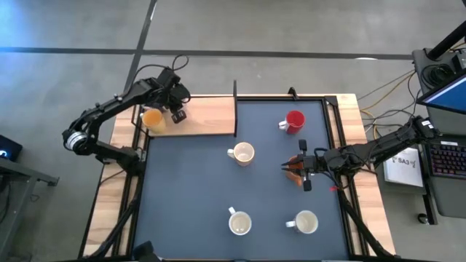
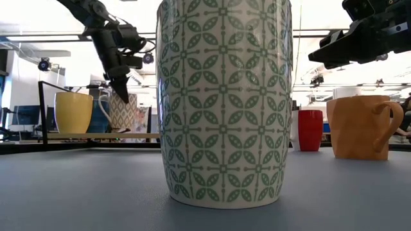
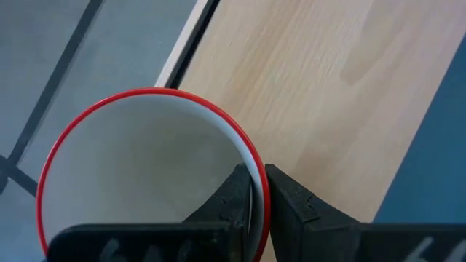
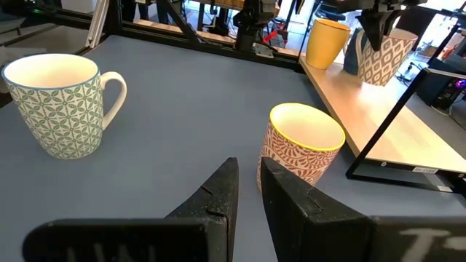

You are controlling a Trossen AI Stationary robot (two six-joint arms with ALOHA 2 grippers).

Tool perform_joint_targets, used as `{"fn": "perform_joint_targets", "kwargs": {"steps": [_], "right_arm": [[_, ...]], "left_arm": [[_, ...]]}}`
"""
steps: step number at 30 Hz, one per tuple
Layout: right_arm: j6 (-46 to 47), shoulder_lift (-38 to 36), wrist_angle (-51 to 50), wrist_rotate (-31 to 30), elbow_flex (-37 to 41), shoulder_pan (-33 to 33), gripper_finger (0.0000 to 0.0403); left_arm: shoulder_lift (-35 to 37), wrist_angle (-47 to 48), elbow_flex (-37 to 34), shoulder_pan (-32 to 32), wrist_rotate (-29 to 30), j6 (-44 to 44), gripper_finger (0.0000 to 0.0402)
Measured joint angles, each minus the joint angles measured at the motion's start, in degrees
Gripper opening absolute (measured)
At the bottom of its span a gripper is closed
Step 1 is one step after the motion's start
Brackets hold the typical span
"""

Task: Place coffee mugs
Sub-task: Put the gray patterned mug on the shelf

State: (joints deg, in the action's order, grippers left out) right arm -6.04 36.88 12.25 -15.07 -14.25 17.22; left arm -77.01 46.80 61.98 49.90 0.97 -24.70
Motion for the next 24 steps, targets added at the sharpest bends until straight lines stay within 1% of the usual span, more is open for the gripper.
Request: {"fn": "perform_joint_targets", "kwargs": {"steps": [12, 24], "right_arm": [[0.0, 0.0, 0.0, 0.0, 0.0, 0.0, 0.0050], [0.0, 0.0, 0.0, 0.0, 0.0, 0.0, 0.0050]], "left_arm": [[-0.2, 0.7, -0.7, 0.6, -0.2, -0.5, 0.0014], [-2.9, -0.3, -0.7, 0.6, -0.5, -0.2, 0.0014]]}}
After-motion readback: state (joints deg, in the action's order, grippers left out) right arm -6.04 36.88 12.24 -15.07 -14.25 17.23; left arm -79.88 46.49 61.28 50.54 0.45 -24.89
